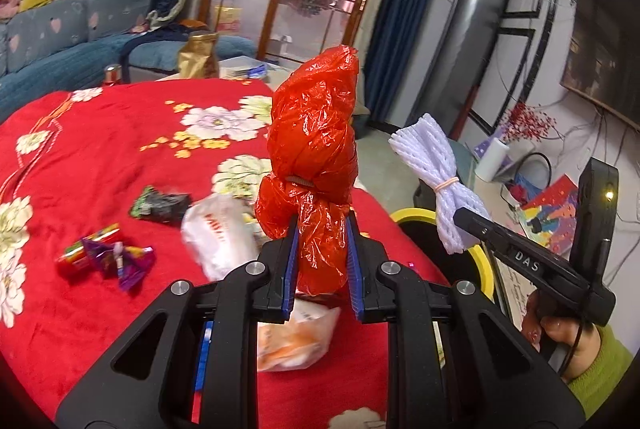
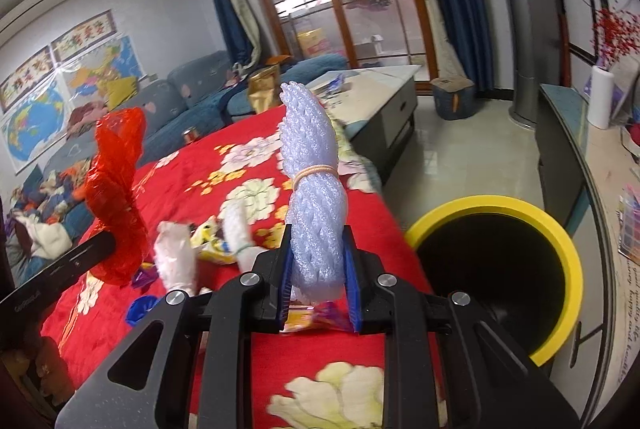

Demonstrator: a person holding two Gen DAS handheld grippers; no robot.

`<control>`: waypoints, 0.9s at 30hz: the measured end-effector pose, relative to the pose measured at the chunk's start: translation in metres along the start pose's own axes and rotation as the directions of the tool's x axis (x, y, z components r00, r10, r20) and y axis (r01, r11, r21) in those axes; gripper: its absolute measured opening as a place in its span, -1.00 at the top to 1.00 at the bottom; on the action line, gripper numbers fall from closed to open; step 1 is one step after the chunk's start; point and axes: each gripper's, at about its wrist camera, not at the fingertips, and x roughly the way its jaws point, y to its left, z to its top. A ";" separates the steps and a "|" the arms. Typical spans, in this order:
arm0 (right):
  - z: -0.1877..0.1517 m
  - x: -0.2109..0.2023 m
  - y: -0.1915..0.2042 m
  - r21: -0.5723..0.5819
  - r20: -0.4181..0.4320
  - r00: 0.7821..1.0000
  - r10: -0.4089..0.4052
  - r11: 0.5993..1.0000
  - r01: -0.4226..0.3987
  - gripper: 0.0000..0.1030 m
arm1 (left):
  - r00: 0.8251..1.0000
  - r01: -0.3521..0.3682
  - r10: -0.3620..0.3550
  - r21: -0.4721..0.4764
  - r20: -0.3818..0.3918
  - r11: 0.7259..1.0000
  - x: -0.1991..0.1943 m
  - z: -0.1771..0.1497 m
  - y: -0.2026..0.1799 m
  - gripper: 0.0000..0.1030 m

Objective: Collect trash
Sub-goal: 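Lift the foam net and red bag and carry both toward the yellow-rimmed bin, then open the right tool over the bin while the left tool drops the red bag in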

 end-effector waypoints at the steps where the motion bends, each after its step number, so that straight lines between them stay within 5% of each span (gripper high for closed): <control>1: -0.001 -0.002 -0.004 0.006 0.002 1.000 -0.008 1.000 0.008 0.59 | 1.000 0.010 -0.010 0.010 -0.003 1.000 0.003 0.001 -0.005 0.71; 17: 0.002 -0.015 -0.087 0.147 0.019 0.989 -0.150 0.978 0.145 0.59 | 0.990 0.131 -0.124 0.130 -0.064 0.983 0.043 0.000 -0.077 0.71; 27: -0.009 -0.015 -0.142 0.235 -0.032 0.974 -0.224 0.946 0.225 0.59 | 0.969 0.227 -0.203 0.185 -0.143 0.956 0.080 -0.009 -0.122 0.71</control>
